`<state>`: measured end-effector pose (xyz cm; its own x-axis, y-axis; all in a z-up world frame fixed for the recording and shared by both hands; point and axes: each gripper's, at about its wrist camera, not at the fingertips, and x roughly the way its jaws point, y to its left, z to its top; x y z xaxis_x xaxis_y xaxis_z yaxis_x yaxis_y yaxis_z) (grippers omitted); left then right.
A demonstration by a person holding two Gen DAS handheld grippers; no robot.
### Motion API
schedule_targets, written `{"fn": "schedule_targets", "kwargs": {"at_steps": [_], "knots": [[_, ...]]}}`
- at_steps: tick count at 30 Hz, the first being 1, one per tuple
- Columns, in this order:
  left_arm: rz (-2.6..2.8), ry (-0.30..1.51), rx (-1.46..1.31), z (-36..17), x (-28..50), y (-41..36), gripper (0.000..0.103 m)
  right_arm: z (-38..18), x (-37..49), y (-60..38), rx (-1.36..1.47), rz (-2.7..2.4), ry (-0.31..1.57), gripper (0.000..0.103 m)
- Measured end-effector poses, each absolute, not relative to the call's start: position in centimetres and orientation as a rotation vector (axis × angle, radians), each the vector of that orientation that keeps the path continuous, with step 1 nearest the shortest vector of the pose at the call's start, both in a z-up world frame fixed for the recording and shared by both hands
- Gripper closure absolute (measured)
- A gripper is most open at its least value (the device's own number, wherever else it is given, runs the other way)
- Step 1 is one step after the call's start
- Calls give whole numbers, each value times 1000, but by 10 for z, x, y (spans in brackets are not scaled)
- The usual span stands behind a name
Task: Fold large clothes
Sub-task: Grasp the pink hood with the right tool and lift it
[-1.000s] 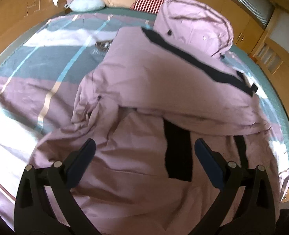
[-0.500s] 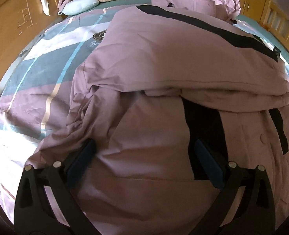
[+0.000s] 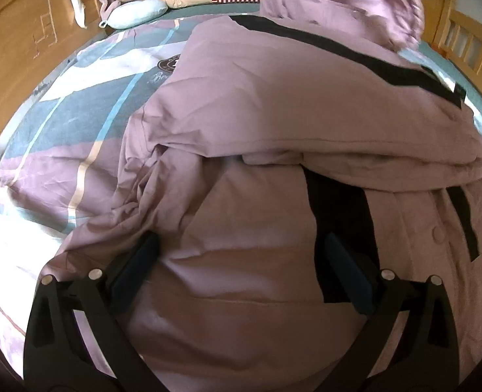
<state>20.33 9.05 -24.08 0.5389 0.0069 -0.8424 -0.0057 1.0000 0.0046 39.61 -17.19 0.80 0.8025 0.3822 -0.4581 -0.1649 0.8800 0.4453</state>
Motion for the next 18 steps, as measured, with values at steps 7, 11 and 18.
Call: {"fn": "schedule_targets", "kwargs": {"at_steps": [7, 11, 18], "knots": [[26, 949, -227, -215, 196, 128, 2, -49, 175, -122, 193, 510, 702, 97], [38, 940, -215, -212, 197, 131, 2, -125, 137, -128, 112, 416, 949, 73], [54, 956, -130, -215, 205, 119, 2, -94, 139, -152, 10, 84, 765, 1]]}}
